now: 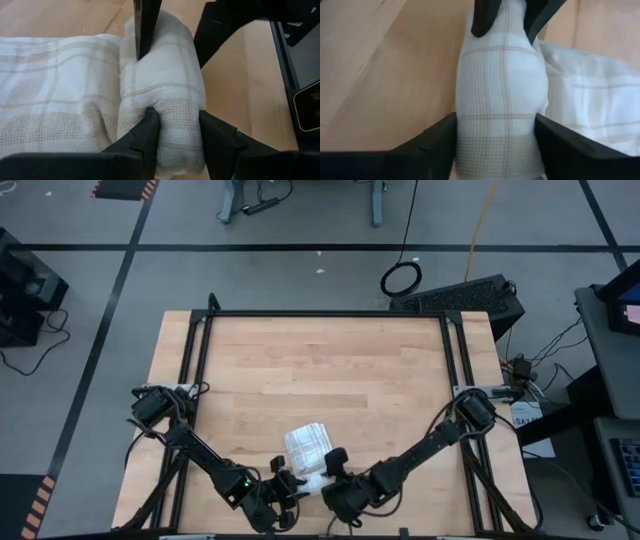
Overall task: Roll towel
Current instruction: Roll the brown checkered towel
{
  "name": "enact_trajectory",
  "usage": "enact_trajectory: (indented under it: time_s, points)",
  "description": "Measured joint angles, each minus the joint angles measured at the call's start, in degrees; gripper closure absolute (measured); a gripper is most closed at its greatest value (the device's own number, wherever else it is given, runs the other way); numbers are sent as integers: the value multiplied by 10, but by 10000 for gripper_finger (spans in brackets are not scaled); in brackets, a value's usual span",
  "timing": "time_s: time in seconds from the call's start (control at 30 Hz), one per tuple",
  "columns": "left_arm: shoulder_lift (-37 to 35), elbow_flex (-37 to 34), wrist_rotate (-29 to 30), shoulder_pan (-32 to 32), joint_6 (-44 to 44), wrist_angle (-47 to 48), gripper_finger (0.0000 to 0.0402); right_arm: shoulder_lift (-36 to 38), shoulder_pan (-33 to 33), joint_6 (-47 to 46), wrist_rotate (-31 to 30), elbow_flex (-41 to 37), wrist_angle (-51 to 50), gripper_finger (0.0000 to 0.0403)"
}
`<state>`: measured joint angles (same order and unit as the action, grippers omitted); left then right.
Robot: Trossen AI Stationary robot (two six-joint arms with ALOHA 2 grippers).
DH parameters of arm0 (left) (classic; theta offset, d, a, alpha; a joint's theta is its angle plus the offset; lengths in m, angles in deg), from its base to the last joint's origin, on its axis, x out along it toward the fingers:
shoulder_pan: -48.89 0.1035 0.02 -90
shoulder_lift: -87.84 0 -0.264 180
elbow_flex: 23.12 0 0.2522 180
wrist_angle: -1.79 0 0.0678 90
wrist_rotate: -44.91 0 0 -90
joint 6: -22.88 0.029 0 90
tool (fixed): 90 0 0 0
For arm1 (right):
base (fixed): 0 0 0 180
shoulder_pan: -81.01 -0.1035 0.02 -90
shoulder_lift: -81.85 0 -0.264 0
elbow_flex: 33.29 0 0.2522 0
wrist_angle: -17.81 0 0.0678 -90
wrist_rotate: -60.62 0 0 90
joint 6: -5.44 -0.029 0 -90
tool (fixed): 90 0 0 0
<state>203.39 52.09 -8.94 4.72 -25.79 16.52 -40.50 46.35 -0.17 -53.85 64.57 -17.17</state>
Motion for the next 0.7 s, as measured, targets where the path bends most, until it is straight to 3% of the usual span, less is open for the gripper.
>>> enact_trajectory:
  time_s: [0.3,0.5,0.7]
  points:
    - [-46,-4,62,-43,19,49,251,2,58,-72,175,2,15,263]
    - [-133,-4,155,-98,31,137,205,2,99,-124,276,2,13,265]
    - [-127,-3,225,-119,63,159,180,1,130,-160,346,1,18,264]
